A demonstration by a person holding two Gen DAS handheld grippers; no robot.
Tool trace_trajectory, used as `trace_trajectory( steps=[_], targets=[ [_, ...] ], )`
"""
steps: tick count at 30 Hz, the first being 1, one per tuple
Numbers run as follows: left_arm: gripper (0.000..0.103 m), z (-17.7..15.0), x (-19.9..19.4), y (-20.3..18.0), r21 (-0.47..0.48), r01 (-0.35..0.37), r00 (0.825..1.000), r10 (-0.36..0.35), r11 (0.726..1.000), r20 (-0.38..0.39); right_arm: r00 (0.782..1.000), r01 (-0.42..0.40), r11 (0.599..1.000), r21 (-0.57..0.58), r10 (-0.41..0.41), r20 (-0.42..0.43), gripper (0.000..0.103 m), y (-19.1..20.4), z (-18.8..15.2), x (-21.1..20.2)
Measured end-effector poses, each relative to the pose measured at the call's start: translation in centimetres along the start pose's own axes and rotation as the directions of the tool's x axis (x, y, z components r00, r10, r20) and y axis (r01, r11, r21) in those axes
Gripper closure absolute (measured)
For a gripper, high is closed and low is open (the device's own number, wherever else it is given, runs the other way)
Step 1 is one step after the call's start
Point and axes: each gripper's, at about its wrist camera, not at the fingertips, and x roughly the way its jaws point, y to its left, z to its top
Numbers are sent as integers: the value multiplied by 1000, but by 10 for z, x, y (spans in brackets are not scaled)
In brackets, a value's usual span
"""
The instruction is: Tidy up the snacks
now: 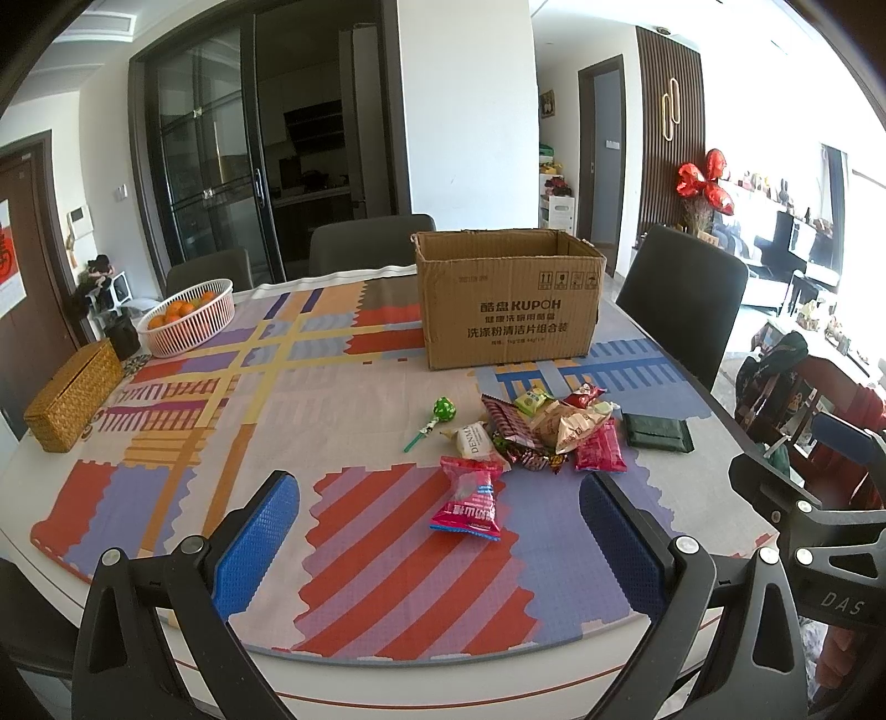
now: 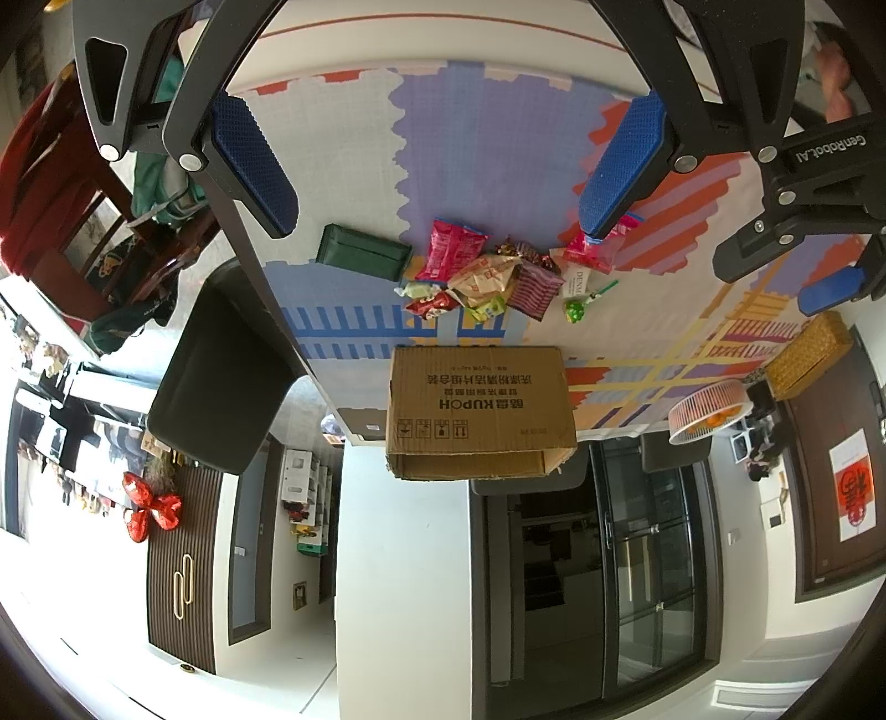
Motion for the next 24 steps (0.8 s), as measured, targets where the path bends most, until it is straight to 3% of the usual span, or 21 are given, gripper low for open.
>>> trace_trajectory(
  steps=[16,24],
  targets=[
    [0,1,1,0,-2,9,1000,-9,1000,-2,1000,-7,1000,-2,7,-8,0,0,-2,1],
    [0,1,9,-3,10,17,1000,-16,1000,-21,998,-24,1000,10,25,-51,0,-2,-5,16]
  ],
)
